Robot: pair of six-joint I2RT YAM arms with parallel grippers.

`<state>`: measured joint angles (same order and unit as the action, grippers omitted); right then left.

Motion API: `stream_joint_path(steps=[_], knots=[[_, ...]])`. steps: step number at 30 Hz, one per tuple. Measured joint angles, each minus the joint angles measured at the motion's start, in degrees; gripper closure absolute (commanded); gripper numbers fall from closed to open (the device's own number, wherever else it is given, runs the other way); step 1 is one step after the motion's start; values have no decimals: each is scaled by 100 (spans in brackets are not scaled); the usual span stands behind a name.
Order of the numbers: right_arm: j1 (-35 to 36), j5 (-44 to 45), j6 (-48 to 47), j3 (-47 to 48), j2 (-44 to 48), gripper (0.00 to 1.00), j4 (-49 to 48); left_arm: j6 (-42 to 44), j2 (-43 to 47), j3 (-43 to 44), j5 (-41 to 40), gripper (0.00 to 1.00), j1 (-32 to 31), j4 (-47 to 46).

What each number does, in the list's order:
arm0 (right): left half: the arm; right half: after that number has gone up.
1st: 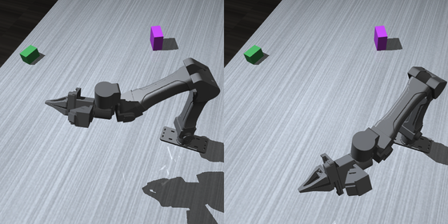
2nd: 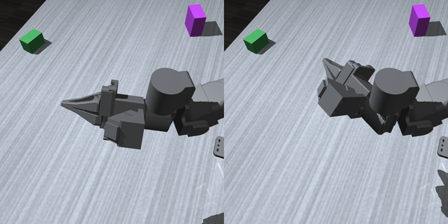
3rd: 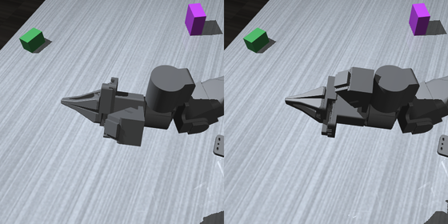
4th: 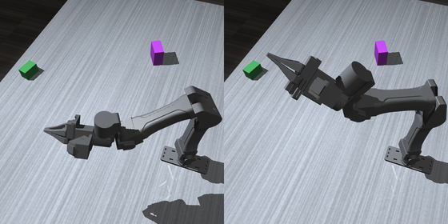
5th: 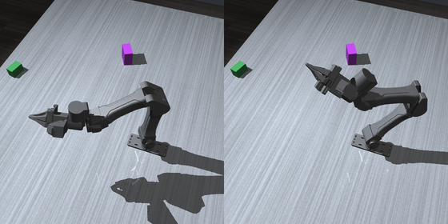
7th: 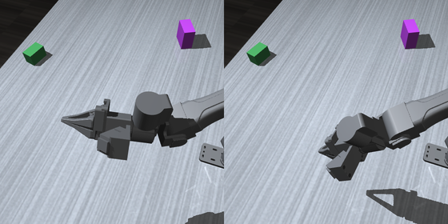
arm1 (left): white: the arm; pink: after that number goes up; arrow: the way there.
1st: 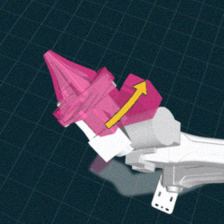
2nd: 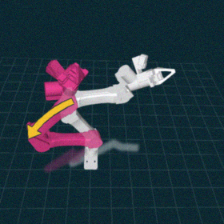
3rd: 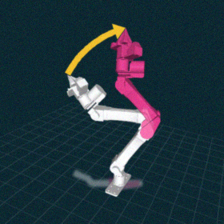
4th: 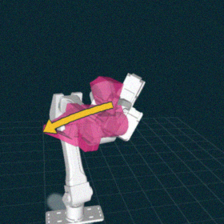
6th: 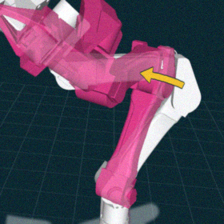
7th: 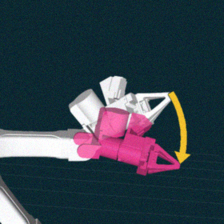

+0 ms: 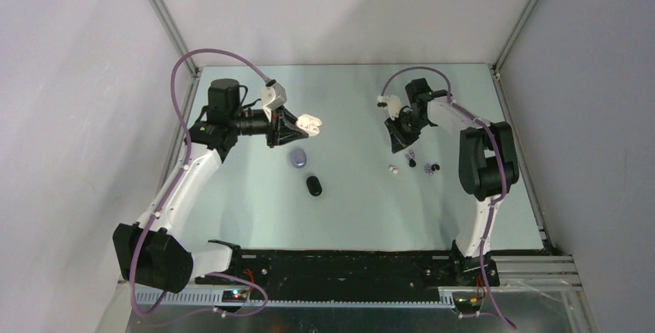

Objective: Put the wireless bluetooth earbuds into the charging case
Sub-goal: Pick up the earbud from the center of the board.

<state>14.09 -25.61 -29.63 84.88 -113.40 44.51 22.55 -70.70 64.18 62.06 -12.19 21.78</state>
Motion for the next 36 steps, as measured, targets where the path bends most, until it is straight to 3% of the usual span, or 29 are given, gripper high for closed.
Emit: stream_joint_path(steps=[9, 25, 36], knots=[[44, 317, 306, -1045, 664, 78, 177, -2, -4, 0, 0, 100, 0, -13], [144, 494, 553, -1060, 455, 76, -2, -9, 0, -85, -7, 100, 0, -63], [389, 503, 695, -1049, 437, 69, -4, -9, 0, -85, -28, 100, 0, -66]])
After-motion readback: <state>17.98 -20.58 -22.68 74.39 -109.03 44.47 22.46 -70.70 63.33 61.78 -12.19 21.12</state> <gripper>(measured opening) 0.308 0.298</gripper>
